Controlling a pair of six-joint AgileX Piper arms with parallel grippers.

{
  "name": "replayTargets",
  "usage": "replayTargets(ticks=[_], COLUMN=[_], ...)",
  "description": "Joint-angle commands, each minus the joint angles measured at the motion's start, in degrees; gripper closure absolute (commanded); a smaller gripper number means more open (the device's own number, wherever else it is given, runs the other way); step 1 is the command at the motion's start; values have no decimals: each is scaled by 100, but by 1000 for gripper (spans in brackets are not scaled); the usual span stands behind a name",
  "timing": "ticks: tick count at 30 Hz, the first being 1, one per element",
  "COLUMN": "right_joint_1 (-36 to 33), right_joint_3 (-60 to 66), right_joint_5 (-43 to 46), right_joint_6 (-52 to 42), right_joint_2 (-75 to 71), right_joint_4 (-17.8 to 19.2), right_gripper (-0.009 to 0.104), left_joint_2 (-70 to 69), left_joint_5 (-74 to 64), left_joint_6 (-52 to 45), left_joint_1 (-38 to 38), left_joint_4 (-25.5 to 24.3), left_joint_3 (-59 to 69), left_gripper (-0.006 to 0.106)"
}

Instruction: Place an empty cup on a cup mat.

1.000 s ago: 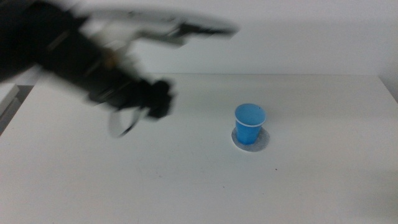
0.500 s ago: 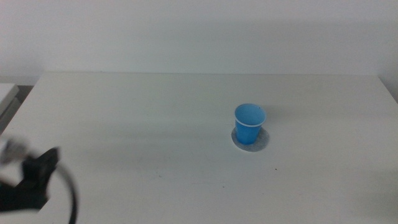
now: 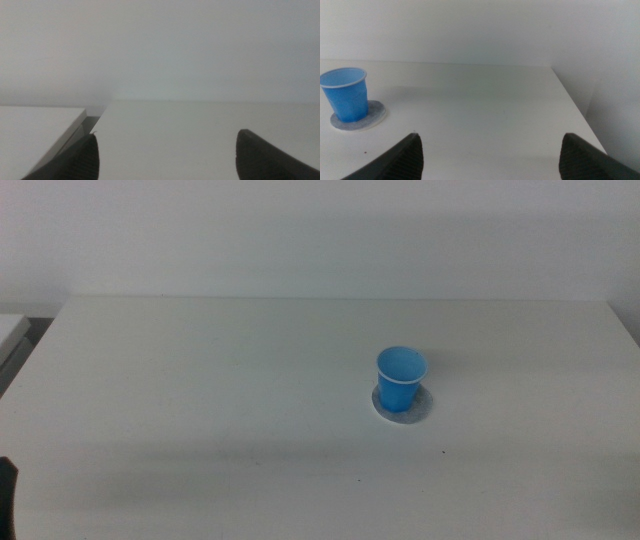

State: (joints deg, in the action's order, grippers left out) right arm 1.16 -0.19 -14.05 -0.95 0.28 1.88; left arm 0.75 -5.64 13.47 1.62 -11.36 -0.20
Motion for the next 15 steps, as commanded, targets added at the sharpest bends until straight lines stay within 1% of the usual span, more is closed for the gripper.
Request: replayTargets(ticks=[1, 6, 7, 8, 9, 11, 12, 15], right_joint_1=[-9, -9, -9, -9, -9, -9, -9, -9], right_joint_3=[19, 19, 19, 19, 19, 19, 19, 19], right_joint_5=[37, 37, 37, 37, 37, 37, 37, 37], right_joint_6=[-23, -23, -23, -23, -23, -23, -23, -23], right_joint_2=[-28, -28, -28, -28, -28, -28, -28, -28], right_joint_4=[31, 31, 31, 31, 31, 31, 31, 31], right_gripper=[2, 2, 2, 2, 2, 2, 2, 2], left_joint_2=[-75, -75, -75, -75, -75, -75, -75, -75], left_joint_5=[30, 184, 241, 241, 241, 112, 43, -28], left_joint_6=[52, -31, -167, -519, -1014, -1882, -2004, -1899], left_joint_1=[15, 15, 4, -7, -21, -51, -89, -219], left_joint_4=[228, 241, 352, 660, 1136, 1739, 1838, 1838], left_joint_3=[20, 20, 20, 20, 20, 20, 20, 20], left_gripper=[7, 7, 7, 7, 7, 7, 7, 7])
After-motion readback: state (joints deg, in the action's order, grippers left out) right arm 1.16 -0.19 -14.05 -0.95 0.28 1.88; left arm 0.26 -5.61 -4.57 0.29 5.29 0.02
